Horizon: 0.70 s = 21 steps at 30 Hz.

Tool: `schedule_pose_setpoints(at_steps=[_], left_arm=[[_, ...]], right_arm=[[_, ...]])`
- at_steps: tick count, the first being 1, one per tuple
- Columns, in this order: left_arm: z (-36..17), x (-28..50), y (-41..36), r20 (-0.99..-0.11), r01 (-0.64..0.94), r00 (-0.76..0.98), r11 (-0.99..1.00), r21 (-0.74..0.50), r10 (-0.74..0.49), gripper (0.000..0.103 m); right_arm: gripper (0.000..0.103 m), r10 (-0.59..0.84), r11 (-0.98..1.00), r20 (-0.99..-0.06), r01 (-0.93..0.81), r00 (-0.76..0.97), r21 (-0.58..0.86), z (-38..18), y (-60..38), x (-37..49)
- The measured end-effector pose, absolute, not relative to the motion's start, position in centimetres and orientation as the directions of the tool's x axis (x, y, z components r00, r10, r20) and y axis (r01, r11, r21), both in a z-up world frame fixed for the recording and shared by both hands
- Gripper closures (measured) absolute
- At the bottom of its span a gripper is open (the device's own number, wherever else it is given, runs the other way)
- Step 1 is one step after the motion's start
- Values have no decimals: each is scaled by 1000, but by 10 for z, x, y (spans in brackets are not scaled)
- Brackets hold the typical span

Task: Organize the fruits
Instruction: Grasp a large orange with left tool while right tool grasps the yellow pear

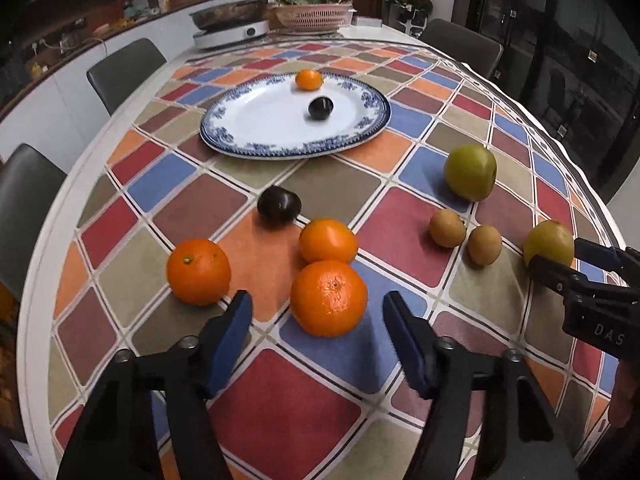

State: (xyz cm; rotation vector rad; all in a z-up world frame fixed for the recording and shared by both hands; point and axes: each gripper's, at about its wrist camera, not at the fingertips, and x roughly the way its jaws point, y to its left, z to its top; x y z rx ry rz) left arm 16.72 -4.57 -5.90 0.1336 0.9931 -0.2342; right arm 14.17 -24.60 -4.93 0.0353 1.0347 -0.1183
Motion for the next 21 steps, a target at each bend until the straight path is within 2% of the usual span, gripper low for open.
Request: schedule_pose_setpoints(at_steps=[7, 9, 13, 15, 21], left_arm=[[-59, 173, -48, -840, 259, 526, 966, 9, -134, 52], [-59, 175, -50, -843, 263, 519, 965, 1, -140, 57], [-62, 176, -51, -850, 262, 507, 965, -6, -143, 62], [-63, 176, -51, -849, 259, 508, 966, -12, -147, 62], [-58, 171, -52, -837, 263, 525, 965, -10, -151, 62]], right_arm=[[37, -56, 996, -870, 92, 490, -12, -57, -245, 147], [44, -49, 995, -874, 95, 483, -3, -59, -246, 149], [49, -29, 996, -878, 89, 478, 16, -62, -246, 150], [54, -16, 996, -878, 81, 478, 26, -63, -246, 150], [54, -17, 997, -869, 73, 494, 22, -63, -245, 147]])
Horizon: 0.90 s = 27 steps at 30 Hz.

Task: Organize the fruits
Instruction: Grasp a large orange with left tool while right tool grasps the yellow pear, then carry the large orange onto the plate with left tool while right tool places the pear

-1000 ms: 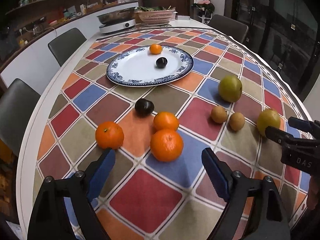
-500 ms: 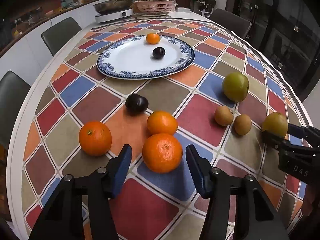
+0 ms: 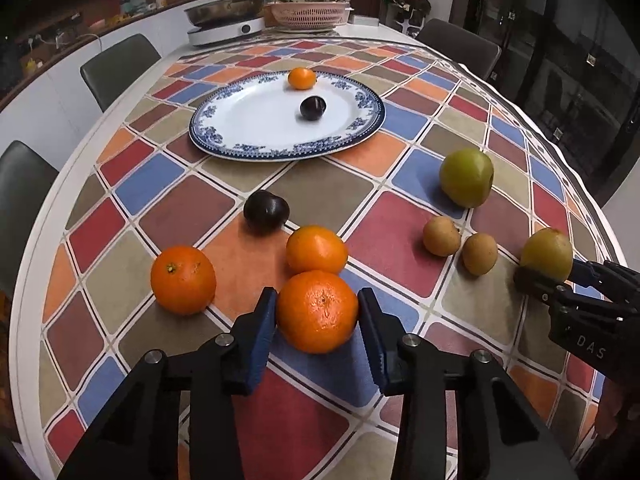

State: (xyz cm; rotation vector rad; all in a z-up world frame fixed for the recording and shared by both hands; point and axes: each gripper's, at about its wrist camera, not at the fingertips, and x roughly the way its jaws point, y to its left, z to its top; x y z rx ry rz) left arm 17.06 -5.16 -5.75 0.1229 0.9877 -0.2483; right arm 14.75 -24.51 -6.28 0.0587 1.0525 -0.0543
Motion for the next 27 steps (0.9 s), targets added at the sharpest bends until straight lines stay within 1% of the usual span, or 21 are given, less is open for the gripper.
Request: schedule_pose_setpoints(at_steps=[11, 27], left_arm=[[-32, 151, -46, -799, 279, 567, 959, -41, -200, 62], [34, 135, -30, -696, 286, 679, 957, -43, -234, 63]], right_arm=[[54, 35, 998, -828, 20, 559, 55, -34, -237, 133], [54, 152, 988, -727, -122, 670, 95, 36, -206, 123]])
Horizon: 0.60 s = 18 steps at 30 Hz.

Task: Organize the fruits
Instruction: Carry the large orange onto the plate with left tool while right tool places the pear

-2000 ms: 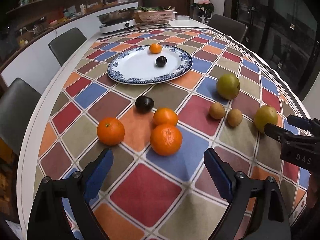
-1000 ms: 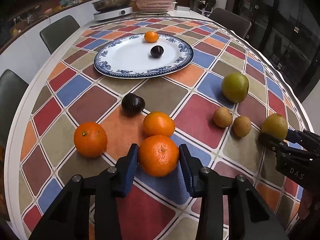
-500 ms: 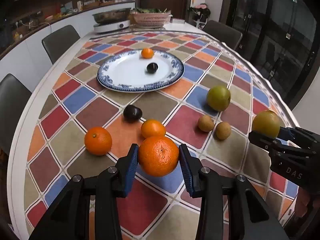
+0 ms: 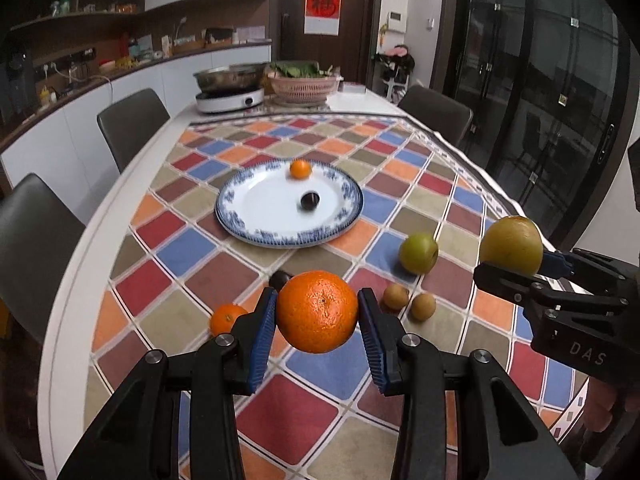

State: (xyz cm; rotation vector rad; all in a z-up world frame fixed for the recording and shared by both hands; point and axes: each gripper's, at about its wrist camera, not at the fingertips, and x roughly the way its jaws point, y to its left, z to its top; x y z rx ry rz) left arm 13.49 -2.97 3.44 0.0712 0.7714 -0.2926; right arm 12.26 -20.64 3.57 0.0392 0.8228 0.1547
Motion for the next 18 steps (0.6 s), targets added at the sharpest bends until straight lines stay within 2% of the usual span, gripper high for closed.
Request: schedule_pose_setpoints(at_steps=[10, 18], left_arm=[[69, 155, -22, -650, 289, 727, 957, 1, -219, 63], [85, 189, -16, -647, 288, 730, 958, 1, -219, 63]], right_arm=[[54, 180, 981, -678, -180, 712, 71, 73, -194, 146], [54, 210, 971, -679, -233, 704, 59, 92, -182, 184]])
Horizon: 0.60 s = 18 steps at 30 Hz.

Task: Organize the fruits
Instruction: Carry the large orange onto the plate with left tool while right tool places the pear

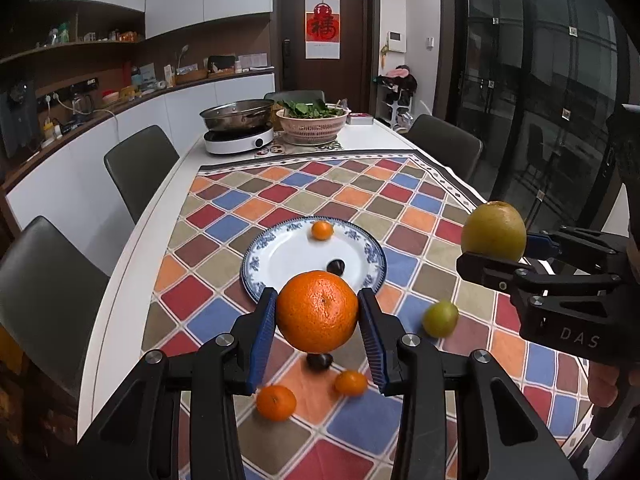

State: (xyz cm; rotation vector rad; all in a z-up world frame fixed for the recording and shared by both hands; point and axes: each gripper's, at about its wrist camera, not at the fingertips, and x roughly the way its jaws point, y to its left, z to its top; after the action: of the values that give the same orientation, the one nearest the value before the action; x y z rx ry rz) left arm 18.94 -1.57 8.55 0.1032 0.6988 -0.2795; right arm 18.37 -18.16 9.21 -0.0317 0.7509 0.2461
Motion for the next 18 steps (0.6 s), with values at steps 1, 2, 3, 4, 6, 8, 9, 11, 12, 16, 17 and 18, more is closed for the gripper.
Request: schedule_pose_setpoints(at_steps=[1, 2, 3, 4, 6, 8, 9, 11, 12, 16, 17, 18], left_arm=[[87, 194, -15, -651, 288, 726, 958, -4, -221, 63], [87, 200, -14, -654, 288, 723, 958, -7, -223, 63], [88, 207, -13, -659, 286, 719, 958, -7, -219, 63], [88, 212, -13, -662, 284, 717, 959, -8, -218, 63], [88, 221, -13, -667, 288, 712, 958, -5, -217, 63], [87, 230, -13, -672, 288, 709, 958, -2, -215, 63], [86, 237, -13, -675, 290, 706, 957, -4, -217, 63], [83, 250, -13, -682, 294, 697, 956, -10, -221, 63], [80, 257, -13, -686, 294, 692, 956, -15, -224, 63], [70, 280, -14, -701, 301, 680, 954, 0, -215, 63], [66, 288, -15, -706, 303, 677, 953, 10, -208, 63], [63, 293, -16, -710, 304, 674, 953, 13, -205, 63]], right_arm=[[54, 208, 971, -682, -234, 701, 55, 94, -180, 189], [54, 211, 969, -683, -241, 699, 52, 96, -178, 195], [54, 211, 968, -684, -246, 698, 48, 97, -176, 199], [54, 209, 968, -686, -249, 697, 42, 99, -174, 204], [54, 211, 965, -687, -261, 695, 33, 102, -172, 214], [54, 212, 964, -692, -265, 690, 31, 103, -170, 224], [54, 216, 962, -697, -272, 684, 32, 102, -169, 231], [54, 217, 962, -704, -272, 676, 36, 100, -167, 242], [54, 219, 961, -708, -275, 672, 37, 98, -166, 249], [54, 216, 959, -720, -280, 659, 31, 87, -165, 273], [54, 214, 959, -725, -281, 655, 29, 83, -165, 280], [54, 214, 958, -728, -285, 652, 27, 81, -164, 285]])
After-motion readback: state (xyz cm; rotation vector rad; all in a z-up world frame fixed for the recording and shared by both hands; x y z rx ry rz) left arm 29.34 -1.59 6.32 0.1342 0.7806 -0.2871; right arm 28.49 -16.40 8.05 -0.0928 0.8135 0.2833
